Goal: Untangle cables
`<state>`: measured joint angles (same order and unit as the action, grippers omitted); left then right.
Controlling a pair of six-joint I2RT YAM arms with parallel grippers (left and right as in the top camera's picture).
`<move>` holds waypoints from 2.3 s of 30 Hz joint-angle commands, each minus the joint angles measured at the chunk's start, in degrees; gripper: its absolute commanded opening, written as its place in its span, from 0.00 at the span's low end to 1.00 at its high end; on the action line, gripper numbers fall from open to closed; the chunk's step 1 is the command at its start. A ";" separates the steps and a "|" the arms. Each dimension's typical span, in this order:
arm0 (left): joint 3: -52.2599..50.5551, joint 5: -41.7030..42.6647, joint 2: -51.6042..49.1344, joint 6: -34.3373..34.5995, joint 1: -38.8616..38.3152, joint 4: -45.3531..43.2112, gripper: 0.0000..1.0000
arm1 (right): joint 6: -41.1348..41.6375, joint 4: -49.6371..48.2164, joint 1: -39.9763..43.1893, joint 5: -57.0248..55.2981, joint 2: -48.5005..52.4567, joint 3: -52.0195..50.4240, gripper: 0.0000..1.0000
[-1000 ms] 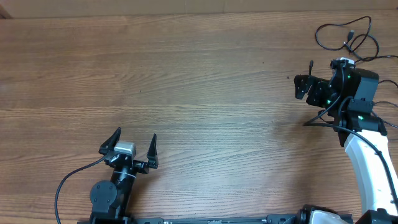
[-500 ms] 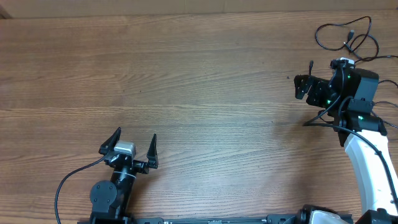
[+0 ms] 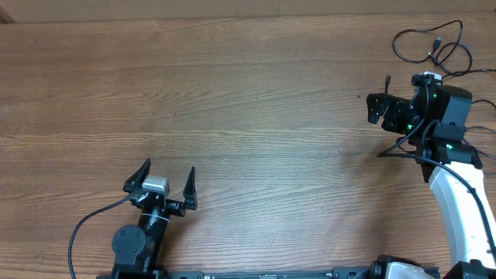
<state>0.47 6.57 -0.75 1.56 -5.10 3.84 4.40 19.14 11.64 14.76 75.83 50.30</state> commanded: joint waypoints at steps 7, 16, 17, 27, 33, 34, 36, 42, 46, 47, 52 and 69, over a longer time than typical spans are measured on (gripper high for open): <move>-0.20 -0.76 0.55 0.79 0.33 0.22 1.00 | -0.42 -0.33 -0.07 -0.17 0.07 0.33 1.00; -0.20 -0.79 0.55 0.79 0.33 0.22 1.00 | -0.42 0.70 0.00 -0.20 -0.37 0.33 1.00; -0.20 -0.79 0.55 0.79 0.33 0.22 1.00 | -0.42 1.29 0.00 -0.22 -0.87 0.24 1.00; -0.20 -0.79 0.55 0.79 0.33 0.22 0.99 | -0.20 -10.78 0.00 -1.84 -16.85 -16.59 1.00; -0.20 -0.76 0.55 0.79 0.33 0.22 0.99 | 0.24 -21.35 0.00 0.39 -29.49 -32.68 1.00; -0.20 -0.76 0.55 0.79 0.33 0.22 1.00 | 0.24 -22.99 0.00 0.76 -31.39 -34.93 1.00; -0.20 -0.79 0.52 0.79 0.33 0.22 1.00 | 0.24 -26.77 -0.07 0.76 -36.94 -40.33 1.00; -0.20 -0.79 0.50 0.79 0.33 0.22 1.00 | 0.24 -35.82 -0.13 0.74 -45.42 -49.75 1.00; -0.20 -0.76 0.50 0.79 0.33 0.22 1.00 | 0.20 -32.68 -0.37 0.72 -49.31 -49.86 1.00; -0.20 -0.76 0.50 0.79 0.33 0.22 1.00 | 0.22 -31.78 -0.39 0.72 -50.42 -49.86 1.00; -0.20 -0.79 0.50 0.79 0.33 0.22 1.00 | 0.00 -24.26 -3.08 -1.79 -60.02 -49.86 1.00; -0.20 -0.76 0.50 0.79 0.33 0.22 1.00 | -3.23 -15.10 -11.23 -6.56 -75.71 -49.88 1.00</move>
<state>0.47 6.33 -0.75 1.56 -5.10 3.86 2.76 4.08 3.05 10.55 0.62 1.06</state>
